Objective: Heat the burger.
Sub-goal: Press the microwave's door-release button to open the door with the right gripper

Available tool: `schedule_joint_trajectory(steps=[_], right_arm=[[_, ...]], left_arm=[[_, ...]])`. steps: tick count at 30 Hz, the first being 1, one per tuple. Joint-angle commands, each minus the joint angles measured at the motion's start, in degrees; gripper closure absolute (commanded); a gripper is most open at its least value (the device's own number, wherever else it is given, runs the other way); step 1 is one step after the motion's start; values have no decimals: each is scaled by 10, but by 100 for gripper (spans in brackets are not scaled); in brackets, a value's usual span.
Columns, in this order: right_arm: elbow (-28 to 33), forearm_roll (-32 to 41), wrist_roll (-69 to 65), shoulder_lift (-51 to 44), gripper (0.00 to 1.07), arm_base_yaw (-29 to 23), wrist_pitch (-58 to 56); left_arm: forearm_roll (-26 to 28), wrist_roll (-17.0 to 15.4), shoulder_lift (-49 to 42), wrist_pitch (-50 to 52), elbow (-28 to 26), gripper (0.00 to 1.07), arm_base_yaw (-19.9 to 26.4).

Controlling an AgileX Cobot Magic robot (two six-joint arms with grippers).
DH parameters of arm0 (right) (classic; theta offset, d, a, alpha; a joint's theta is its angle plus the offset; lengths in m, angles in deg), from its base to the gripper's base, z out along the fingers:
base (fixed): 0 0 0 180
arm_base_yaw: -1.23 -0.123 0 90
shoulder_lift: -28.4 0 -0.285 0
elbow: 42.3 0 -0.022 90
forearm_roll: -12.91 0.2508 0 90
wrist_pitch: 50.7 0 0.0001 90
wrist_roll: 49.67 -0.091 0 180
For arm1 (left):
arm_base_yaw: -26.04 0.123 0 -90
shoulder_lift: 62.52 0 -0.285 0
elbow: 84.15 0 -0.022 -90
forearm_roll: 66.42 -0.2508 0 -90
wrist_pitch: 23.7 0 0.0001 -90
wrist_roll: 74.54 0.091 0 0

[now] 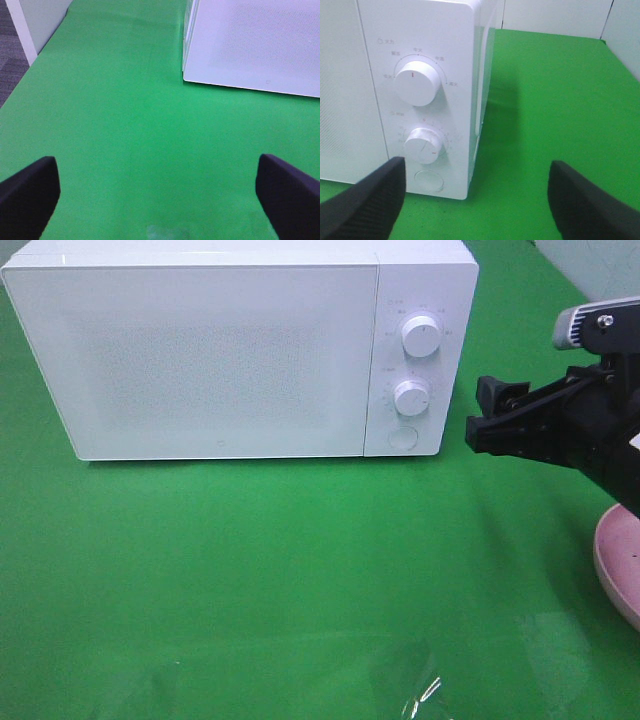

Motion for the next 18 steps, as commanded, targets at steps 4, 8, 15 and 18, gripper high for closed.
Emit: schedule_joint_trajectory(steps=[4, 8, 15, 18], right_arm=[[0, 93, 8, 28, 31, -72, 37], [0, 137, 8, 51, 31, -122, 52], [-1, 142, -7, 83, 31, -162, 56], [-1, 142, -11, 92, 31, -170, 56]], left_arm=[[5, -1, -13, 6, 2, 8, 1], [5, -1, -13, 6, 2, 8, 1], [5, -1, -13, 6, 2, 8, 1], [5, -1, -13, 6, 2, 8, 1]])
